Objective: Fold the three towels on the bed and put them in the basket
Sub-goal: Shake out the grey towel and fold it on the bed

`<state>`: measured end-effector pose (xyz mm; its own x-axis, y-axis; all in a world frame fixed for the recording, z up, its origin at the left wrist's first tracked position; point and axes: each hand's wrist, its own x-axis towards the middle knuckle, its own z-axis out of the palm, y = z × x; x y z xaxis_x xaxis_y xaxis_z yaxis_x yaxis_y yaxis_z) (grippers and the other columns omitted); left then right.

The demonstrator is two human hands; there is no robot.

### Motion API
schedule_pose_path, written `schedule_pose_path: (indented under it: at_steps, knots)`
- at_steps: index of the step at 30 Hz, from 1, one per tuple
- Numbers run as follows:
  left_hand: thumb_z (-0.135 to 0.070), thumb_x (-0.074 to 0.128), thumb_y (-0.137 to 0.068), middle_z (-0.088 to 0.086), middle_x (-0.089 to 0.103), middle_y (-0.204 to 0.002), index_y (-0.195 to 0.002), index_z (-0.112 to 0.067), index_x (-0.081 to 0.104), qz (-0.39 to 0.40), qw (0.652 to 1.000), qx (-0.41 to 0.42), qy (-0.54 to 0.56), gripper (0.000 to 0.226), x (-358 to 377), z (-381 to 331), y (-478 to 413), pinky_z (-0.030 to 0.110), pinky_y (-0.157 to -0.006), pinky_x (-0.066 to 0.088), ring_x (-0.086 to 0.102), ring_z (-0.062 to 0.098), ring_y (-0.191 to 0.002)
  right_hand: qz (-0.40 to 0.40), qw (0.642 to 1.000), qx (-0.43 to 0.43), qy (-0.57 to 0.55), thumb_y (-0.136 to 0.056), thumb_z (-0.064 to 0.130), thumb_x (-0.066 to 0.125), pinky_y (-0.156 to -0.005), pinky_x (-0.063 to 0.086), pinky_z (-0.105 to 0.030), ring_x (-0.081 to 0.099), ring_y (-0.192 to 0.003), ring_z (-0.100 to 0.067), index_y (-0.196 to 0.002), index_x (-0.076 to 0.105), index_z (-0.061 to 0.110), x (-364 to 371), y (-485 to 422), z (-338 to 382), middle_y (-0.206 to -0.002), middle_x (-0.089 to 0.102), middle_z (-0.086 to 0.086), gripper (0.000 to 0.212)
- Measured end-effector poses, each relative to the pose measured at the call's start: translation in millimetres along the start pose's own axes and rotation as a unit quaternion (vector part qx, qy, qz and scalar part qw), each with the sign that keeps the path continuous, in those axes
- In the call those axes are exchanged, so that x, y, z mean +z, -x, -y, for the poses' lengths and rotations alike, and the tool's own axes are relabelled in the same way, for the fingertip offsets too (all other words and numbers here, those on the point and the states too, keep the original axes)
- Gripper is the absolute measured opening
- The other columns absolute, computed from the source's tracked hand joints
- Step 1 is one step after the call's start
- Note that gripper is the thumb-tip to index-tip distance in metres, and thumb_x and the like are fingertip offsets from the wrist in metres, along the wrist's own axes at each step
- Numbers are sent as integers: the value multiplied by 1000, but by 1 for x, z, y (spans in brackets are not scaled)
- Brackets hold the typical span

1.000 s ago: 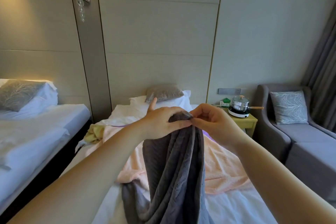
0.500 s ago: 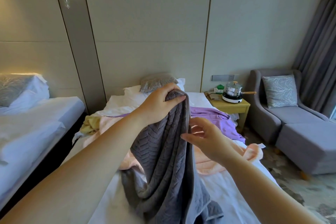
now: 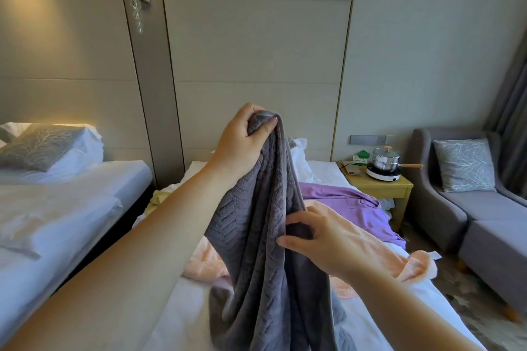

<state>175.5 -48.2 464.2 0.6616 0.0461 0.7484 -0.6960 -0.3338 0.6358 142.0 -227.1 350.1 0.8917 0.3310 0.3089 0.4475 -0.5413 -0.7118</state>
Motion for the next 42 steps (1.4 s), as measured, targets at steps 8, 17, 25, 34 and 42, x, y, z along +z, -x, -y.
schedule_pose_path:
  at_steps: [8, 17, 25, 34, 42]
  knots:
    - [-27, 60, -93, -14, 52, -72, -87, -24, 51, -48, 996, -48, -64, 11, -30, 16, 5, 7, -58, 34, 48, -11, -63, -72, 996, 42, -20, -78, 26, 74, -65, 45, -23, 57, -69, -8, -66, 64, 35, -16, -8, -5, -71, 63, 8, 19]
    - [-44, 71, -74, -5, 38, -140, -104, -40, 56, 118, 911, -152, -364, 34, -42, 23, 18, 35, -100, 34, 41, 20, -128, -35, 960, 18, -276, -89, -3, 54, -82, 41, -42, 54, -83, -27, -84, 60, 13, -60, -26, 33, -85, 59, -12, 18]
    - [-41, 61, -90, -6, 58, -81, -95, -18, 60, 307, 938, -78, -142, 23, 25, 21, 53, 29, -75, 40, 53, 8, -74, -20, 985, -42, -166, -86, -3, 61, -81, 49, -17, 65, -86, -7, -93, 65, 7, -62, -18, 29, -92, 70, -3, 12]
    - [-23, 56, -95, -4, 60, -86, -98, -12, 59, 165, 985, -44, -33, 12, 37, 7, 38, 14, -75, 38, 53, 1, -81, -34, 999, -20, 23, -84, 29, 68, -82, 42, -16, 54, -94, -4, -88, 65, 45, -61, 7, -19, -105, 56, 5, 17]
    - [-14, 55, -95, -14, 57, -82, -95, -21, 57, 110, 993, -44, 28, 7, 22, 8, 30, 9, -75, 39, 52, -7, -77, 15, 999, -18, 41, -89, 35, 59, -102, 37, -38, 47, -115, -19, -117, 53, 47, -33, -5, -19, -118, 49, 3, 31]
